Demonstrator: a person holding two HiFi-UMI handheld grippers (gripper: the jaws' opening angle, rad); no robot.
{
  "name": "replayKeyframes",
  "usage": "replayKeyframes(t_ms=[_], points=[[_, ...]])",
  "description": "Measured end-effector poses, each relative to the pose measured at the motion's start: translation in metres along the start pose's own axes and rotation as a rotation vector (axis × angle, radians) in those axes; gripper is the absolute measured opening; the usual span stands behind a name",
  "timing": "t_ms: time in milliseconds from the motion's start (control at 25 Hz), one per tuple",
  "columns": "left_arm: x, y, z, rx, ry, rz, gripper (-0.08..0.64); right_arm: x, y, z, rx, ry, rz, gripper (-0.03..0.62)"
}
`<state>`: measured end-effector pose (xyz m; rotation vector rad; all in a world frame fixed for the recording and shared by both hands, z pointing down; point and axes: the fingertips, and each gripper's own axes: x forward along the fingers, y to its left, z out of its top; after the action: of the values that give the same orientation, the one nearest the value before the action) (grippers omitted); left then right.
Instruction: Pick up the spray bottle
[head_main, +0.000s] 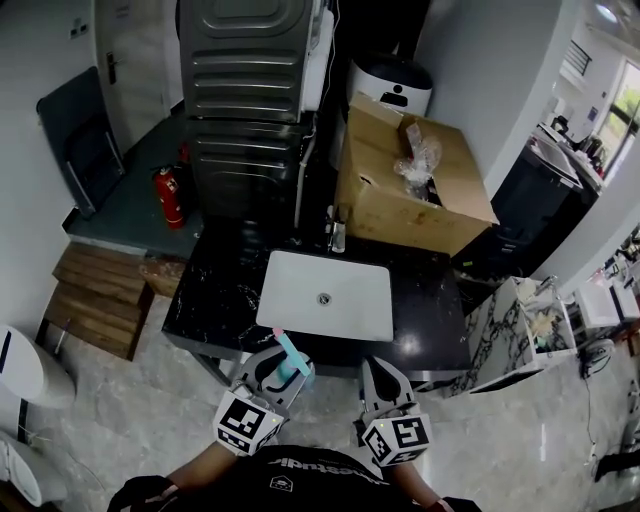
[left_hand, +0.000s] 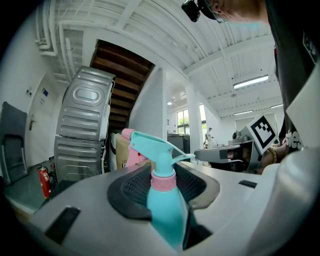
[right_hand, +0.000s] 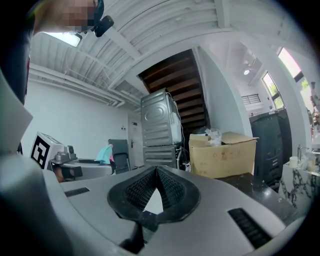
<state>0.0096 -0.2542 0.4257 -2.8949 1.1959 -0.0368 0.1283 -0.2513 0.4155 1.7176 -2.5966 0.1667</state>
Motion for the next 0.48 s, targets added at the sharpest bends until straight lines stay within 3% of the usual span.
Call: replayKeyframes(t_ms=[480], points=[[-0.0024,0.0018,-0.0001,0.007,0.005,0.008,0.156,-0.0004,-0.0013,-0.0021,0.005,0.011,-0.01,0.037]])
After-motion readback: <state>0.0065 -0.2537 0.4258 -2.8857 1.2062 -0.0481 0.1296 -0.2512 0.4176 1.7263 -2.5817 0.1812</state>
